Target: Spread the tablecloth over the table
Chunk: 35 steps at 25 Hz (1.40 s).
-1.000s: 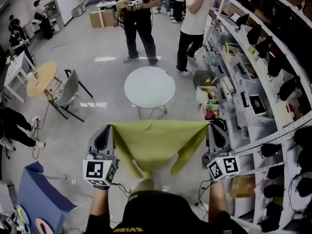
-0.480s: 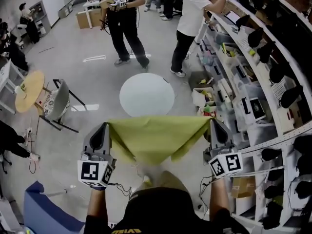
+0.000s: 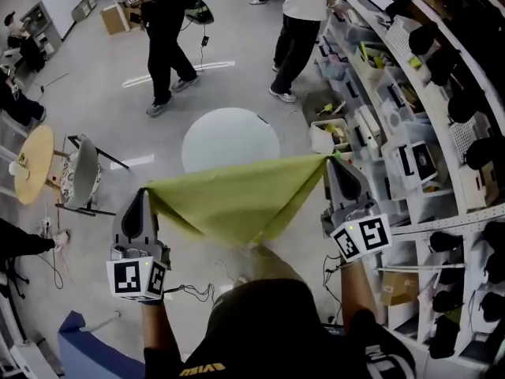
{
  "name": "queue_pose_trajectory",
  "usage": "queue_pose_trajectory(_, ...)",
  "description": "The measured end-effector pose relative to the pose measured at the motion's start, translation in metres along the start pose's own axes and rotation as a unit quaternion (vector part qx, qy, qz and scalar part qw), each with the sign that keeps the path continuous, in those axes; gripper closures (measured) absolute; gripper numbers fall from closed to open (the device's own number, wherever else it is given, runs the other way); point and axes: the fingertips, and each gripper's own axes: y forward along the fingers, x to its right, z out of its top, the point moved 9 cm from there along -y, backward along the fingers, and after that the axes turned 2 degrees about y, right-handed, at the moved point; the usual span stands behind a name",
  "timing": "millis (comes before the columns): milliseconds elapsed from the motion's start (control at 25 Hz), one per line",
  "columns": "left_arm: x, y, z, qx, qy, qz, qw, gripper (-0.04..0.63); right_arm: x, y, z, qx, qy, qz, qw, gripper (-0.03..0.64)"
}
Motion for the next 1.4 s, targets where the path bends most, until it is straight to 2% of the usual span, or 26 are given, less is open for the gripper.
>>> queue_pose_trajectory(280, 0.004, 0.114, 0.019, -0.023, 0.010, 0.017, 0.9995, 0.575, 0.084, 0.091, -0.001, -0.014, 0.017, 0.027, 0.999, 0.614)
queue_pose_trajectory(400, 0.006, 0.158, 0.026, -0.016, 0.006, 0.026, 0.9995, 0.575, 0.115, 0.125, -0.002, -0.012, 0.024, 0.035, 0.999, 0.614)
queue_pose_trajectory(560, -0.002, 0.203, 0.038, -0.004, 0.024, 0.027, 0.9994, 0.575, 0.141, 0.169, 0.001, -0.001, 0.021, 0.042, 0.999, 0.614)
queue_pose_trajectory(800, -0.021, 0.235, 0.041, -0.010, 0.032, 0.022, 0.9992, 0.575, 0.148, 0.208, 0.002, 0.000, 0.012, 0.041, 0.999, 0.614)
queue_pose_trajectory(1080, -0.077, 0.276, 0.029, 0.003, 0.021, -0.003, 0.9998, 0.575, 0.128, 0.260, 0.004, 0.001, -0.024, 0.018, 1.000, 0.614)
queue_pose_trajectory(1400, -0.147, 0.341, -0.006, -0.022, 0.010, -0.069, 0.9973, 0.575, 0.104, 0.323, -0.019, -0.028, -0.031, -0.031, 0.999, 0.614)
